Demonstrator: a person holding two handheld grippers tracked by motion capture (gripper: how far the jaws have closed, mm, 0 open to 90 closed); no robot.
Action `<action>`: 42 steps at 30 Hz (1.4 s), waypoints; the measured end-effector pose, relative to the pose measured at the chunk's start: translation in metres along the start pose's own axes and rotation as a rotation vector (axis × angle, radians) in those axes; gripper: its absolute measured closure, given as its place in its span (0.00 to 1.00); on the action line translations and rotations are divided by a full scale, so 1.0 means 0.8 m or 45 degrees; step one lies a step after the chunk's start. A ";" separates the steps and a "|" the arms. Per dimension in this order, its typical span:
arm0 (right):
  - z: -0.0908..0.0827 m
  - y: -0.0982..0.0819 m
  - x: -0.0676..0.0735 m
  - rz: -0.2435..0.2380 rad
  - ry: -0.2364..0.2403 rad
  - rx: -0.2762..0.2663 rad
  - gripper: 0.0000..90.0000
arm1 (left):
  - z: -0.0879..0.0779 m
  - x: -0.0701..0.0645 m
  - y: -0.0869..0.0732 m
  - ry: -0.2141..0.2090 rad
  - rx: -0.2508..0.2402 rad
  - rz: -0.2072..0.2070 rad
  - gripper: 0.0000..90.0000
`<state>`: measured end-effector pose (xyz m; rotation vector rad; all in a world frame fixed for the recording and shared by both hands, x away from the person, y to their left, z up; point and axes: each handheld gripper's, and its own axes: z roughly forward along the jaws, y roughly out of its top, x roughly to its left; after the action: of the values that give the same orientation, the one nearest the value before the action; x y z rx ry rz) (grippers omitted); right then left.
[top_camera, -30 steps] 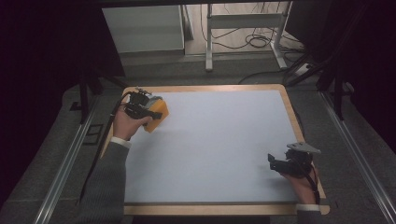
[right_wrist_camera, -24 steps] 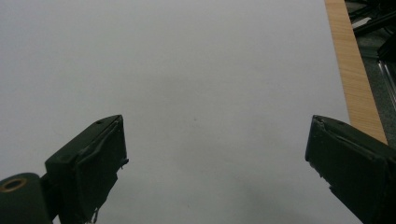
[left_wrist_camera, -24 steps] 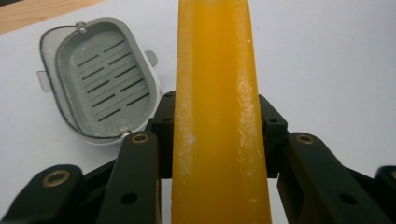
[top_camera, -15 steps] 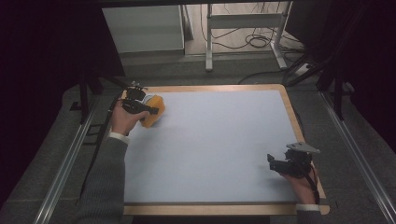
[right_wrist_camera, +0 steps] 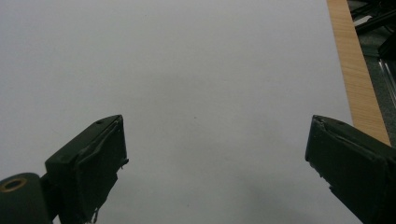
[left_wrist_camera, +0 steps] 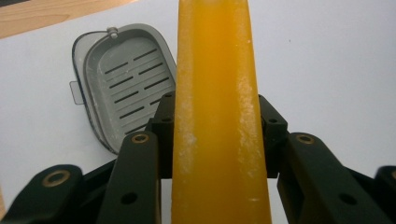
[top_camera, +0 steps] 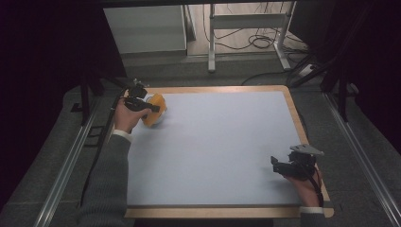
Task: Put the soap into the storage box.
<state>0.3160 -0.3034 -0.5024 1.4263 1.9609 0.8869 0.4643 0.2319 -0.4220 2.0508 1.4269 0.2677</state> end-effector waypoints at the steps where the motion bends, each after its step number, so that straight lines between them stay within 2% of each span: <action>1: 0.000 0.000 0.000 0.000 0.000 0.000 0.06 | 0.000 0.000 0.000 0.000 0.000 0.000 0.68; 7: -0.001 0.000 -0.001 -0.001 -0.001 -0.006 0.06 | 0.010 0.008 0.005 0.010 0.012 -0.029 0.68; 8: 0.000 0.000 -0.002 0.000 -0.005 -0.006 0.06 | 0.016 0.009 0.009 0.045 0.024 -0.031 0.68; 11: 0.001 -0.001 -0.002 0.000 -0.004 0.000 0.06 | 0.020 0.011 0.013 0.045 0.020 -0.040 0.68; 12: 0.002 -0.001 -0.001 -0.001 -0.002 0.005 0.06 | 0.025 0.016 0.016 0.014 0.005 -0.068 0.68; 14: 0.002 -0.001 0.000 -0.002 0.000 0.006 0.06 | 0.028 0.018 0.018 0.012 -0.002 -0.078 0.68; 17: 0.002 -0.001 -0.002 -0.003 -0.003 0.003 0.06 | 0.035 0.024 0.022 0.031 -0.018 -0.107 0.68; 18: 0.003 -0.002 -0.002 0.002 -0.006 0.006 0.06 | 0.039 0.030 0.023 0.046 -0.030 -0.134 0.68; 19: 0.003 -0.002 -0.002 0.002 -0.006 0.006 0.06 | 0.039 0.030 0.023 0.046 -0.030 -0.134 0.68; 20: 0.003 -0.002 -0.003 0.002 -0.010 0.009 0.06 | 0.044 0.034 0.024 0.098 -0.051 -0.161 0.68; 21: 0.003 -0.002 -0.003 0.002 -0.008 0.008 0.06 | 0.046 0.035 0.024 0.110 -0.059 -0.181 0.68; 24: 0.003 -0.002 -0.003 0.001 -0.007 0.007 0.06 | 0.050 0.040 0.025 0.099 -0.064 -0.199 0.68; 28: 0.004 -0.003 -0.004 0.000 -0.009 0.012 0.06 | 0.062 0.046 0.024 0.111 -0.057 -0.228 0.68; 33: 0.004 -0.003 -0.005 0.005 -0.012 0.013 0.06 | 0.071 0.047 0.022 0.125 -0.063 -0.230 0.68; 35: 0.004 -0.003 -0.003 0.001 -0.012 0.009 0.06 | 0.076 0.051 0.019 0.122 -0.060 -0.244 0.68; 36: 0.004 -0.003 -0.002 -0.003 -0.011 0.012 0.06 | 0.077 0.052 0.018 0.122 -0.082 -0.266 0.67; 38: 0.005 -0.003 -0.001 -0.010 -0.009 0.014 0.06 | 0.076 0.053 0.017 0.120 -0.100 -0.275 0.66; 39: 0.005 -0.003 -0.001 -0.010 -0.009 0.017 0.06 | 0.071 0.054 0.017 0.136 -0.130 -0.257 0.56; 41: 0.006 -0.004 0.000 -0.011 -0.006 0.019 0.06 | 0.068 0.053 0.017 0.147 -0.151 -0.256 0.48; 42: 0.006 -0.004 0.000 -0.010 -0.006 0.020 0.06 | 0.062 0.052 0.016 0.165 -0.168 -0.230 0.45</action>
<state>0.3181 -0.3028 -0.5079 1.4275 1.9723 0.8661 0.5153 0.2479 -0.4609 1.8138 1.6167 0.4131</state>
